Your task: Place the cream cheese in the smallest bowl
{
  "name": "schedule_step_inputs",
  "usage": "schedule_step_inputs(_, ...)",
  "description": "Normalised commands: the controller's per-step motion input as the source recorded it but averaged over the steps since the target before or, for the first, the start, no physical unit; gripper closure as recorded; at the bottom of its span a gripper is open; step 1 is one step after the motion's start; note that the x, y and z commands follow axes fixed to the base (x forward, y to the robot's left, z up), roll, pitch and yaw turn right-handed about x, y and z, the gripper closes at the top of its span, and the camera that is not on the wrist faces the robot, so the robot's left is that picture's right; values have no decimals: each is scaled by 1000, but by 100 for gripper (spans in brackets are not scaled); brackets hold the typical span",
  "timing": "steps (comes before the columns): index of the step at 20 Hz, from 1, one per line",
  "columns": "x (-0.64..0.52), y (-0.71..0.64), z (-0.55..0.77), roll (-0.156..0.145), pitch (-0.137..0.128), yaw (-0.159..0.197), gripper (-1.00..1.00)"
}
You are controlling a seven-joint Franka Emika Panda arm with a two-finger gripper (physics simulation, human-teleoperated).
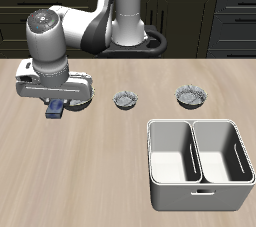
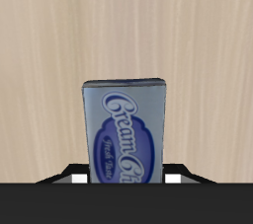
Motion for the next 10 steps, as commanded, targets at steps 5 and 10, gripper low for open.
schedule_step_inputs(5,-228,61,434,1,-60,7,100)
schedule_step_inputs(10,-258,137,397,22,-52,0,100)
